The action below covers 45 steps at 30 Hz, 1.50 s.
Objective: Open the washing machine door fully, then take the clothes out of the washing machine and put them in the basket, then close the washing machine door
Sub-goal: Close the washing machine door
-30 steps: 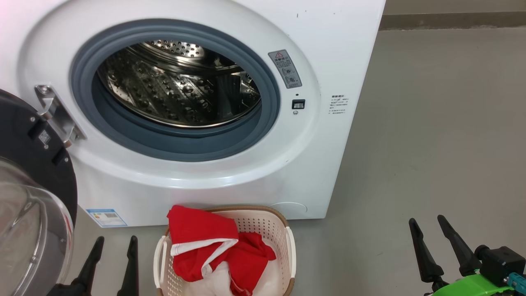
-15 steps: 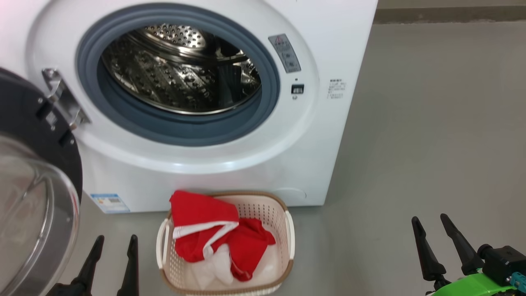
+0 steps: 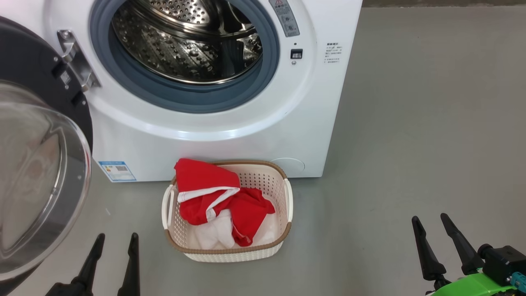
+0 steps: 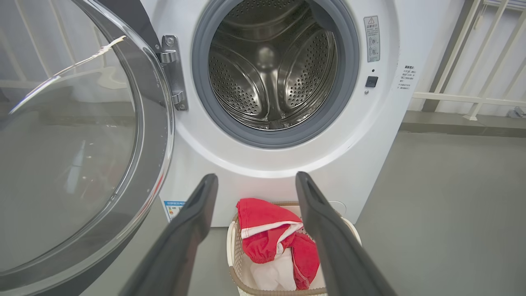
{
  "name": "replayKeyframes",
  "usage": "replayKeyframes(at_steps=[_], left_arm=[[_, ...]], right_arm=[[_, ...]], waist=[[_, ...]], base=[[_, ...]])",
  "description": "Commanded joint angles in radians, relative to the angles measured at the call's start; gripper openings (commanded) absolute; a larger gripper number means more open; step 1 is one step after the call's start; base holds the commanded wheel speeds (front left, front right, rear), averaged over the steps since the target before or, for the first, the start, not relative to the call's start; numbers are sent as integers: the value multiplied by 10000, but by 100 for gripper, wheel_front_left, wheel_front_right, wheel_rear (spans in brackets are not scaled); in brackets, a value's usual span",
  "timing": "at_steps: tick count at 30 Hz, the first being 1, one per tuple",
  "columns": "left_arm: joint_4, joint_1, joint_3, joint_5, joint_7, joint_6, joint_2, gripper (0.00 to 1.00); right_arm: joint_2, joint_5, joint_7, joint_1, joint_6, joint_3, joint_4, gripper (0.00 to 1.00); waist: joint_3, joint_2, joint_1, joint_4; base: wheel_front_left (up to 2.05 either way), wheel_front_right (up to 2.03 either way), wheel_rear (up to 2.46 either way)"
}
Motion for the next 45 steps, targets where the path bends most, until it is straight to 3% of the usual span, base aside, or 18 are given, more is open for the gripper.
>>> replayKeyframes(at_steps=[1,15,21,36,45], left_arm=[[-298,-128,284,-43,-51,-54,93,100],[-298,-95,330,-55,-51,-54,25,100],[-48,27,559,-98,-51,-29,-69,100],[216,424,703,-377,-51,337,-200,100],[100,703,370,-657,-51,832,-204,100]], right_arm=[[-150,-61,-65,-238,63,176,-266,100],[-148,-57,-65,-262,63,333,-211,100],[-189,-22,-65,-284,63,532,-167,100],[-541,137,-65,-555,63,1329,128,100],[-684,298,-65,-762,63,1803,272,100]], waist=[[7,0,0,9],[-79,0,0,132],[-177,0,0,507],[-467,0,0,2986],[-668,0,0,4662]], base=[[-31,31,0],[-1,1,0],[0,0,0],[0,0,0],[0,0,0]])
